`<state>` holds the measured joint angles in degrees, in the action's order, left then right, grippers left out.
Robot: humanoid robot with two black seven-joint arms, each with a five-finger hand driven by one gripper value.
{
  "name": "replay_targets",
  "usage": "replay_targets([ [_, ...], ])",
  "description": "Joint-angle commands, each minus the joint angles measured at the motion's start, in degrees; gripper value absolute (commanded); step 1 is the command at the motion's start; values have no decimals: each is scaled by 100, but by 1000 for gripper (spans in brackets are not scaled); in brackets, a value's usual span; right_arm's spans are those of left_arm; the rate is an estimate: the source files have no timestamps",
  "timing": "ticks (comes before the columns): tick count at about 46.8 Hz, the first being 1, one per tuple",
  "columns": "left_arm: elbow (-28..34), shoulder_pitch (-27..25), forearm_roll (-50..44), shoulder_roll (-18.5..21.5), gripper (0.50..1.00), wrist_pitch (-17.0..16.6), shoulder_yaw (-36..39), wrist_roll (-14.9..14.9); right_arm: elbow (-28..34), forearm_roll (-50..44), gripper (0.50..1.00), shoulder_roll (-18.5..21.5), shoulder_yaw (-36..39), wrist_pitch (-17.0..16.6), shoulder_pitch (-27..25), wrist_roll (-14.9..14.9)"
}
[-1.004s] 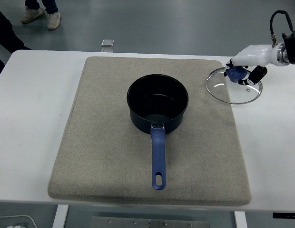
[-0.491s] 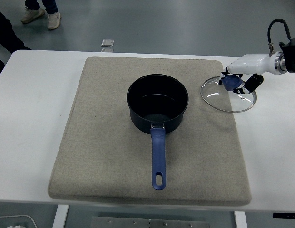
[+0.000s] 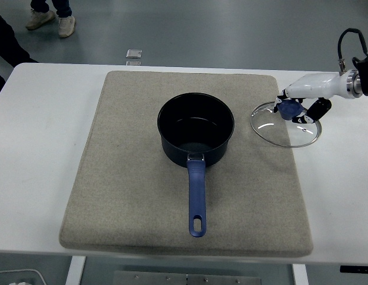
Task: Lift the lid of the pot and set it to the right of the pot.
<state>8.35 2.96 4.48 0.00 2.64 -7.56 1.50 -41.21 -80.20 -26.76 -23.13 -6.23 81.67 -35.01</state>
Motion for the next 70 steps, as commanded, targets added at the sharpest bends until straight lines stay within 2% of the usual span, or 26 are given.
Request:
replay_targets([
  [1,0,-6,0,0,1000,0,0,0,-10,57,500,22,1,16,-37,1],
  [23,0,-6,0,0,1000,0,0,0,-72,189,500,83,10,113,-169,1],
  [41,0,3,0,0,1000,0,0,0,-212,277,500,31,19,69,-169,1],
  [42,0,3,0,0,1000,0,0,0,-239,338,573,39,19,69,-178,1],
  [44,0,-6,0,0,1000,0,0,0,-282,496,908,22,10,25,-169,1],
  [45,0,-6,0,0,1000,0,0,0,-309,558,950,22,-8,-1,-169,1],
  [53,0,-6,0,0,1000,0,0,0,-327,980,950,13,27,-370,-143,1],
  [70,0,-6,0,0,1000,0,0,0,-300,1191,950,4,19,-336,-81,1],
])
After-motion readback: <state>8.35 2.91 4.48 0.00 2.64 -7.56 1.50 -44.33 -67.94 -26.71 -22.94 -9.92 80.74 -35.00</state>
